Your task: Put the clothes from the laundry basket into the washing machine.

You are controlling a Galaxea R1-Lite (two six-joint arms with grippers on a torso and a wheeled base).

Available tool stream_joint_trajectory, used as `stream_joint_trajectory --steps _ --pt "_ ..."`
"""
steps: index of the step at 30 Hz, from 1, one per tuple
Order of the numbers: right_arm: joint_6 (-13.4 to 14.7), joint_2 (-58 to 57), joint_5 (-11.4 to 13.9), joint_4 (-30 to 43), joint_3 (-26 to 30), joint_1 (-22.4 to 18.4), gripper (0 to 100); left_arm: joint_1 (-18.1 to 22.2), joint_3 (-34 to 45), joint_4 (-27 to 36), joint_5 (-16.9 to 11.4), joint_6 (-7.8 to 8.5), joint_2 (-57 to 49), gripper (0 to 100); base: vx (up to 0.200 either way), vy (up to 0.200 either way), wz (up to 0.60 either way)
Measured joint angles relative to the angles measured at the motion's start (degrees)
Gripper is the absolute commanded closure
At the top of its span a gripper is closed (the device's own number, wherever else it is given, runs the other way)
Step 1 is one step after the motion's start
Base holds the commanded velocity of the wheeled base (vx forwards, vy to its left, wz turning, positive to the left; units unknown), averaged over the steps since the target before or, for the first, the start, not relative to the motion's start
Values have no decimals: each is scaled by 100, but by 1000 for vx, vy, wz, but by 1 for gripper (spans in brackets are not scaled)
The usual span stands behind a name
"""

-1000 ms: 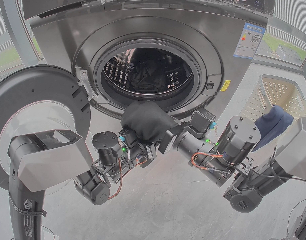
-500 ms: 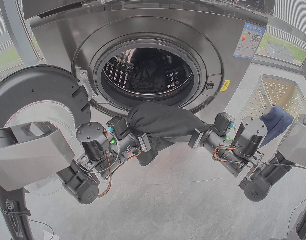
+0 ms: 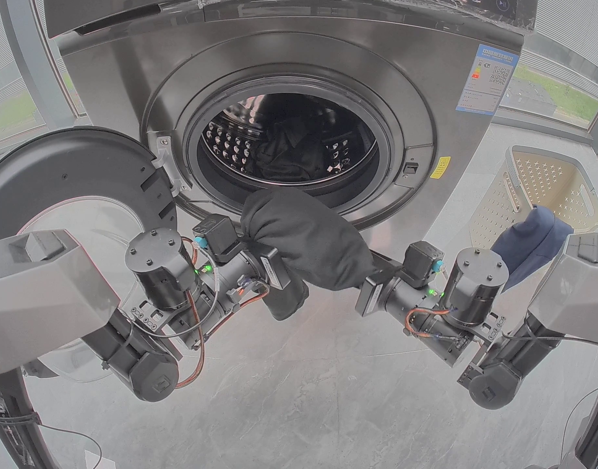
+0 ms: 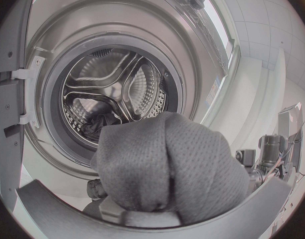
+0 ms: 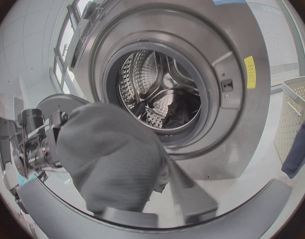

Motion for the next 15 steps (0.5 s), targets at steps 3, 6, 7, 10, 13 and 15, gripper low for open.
stream_joint_trajectory --steps 3,6,7,10,13,15 --pt "-85 -46 74 -2 354 61 0 0 79 2 0 -74 -76 100 0 0 0" --pt "-193 -123 257 -13 896 124 0 0 241 5 -1 -123 -211 100 0 0 0" --pt "-233 -160 336 -20 1106 151 0 2 325 5 -1 -132 -271 100 0 0 0" --pt "-327 -305 551 -55 1658 223 0 6 675 13 -26 -149 -472 100 0 0 0" --pt "-386 -492 686 -79 2085 286 0 20 1179 16 -52 -145 -751 100 0 0 0" --pt "-408 -614 733 -84 2288 302 0 17 1543 13 -79 -140 -1005 100 0 0 0"
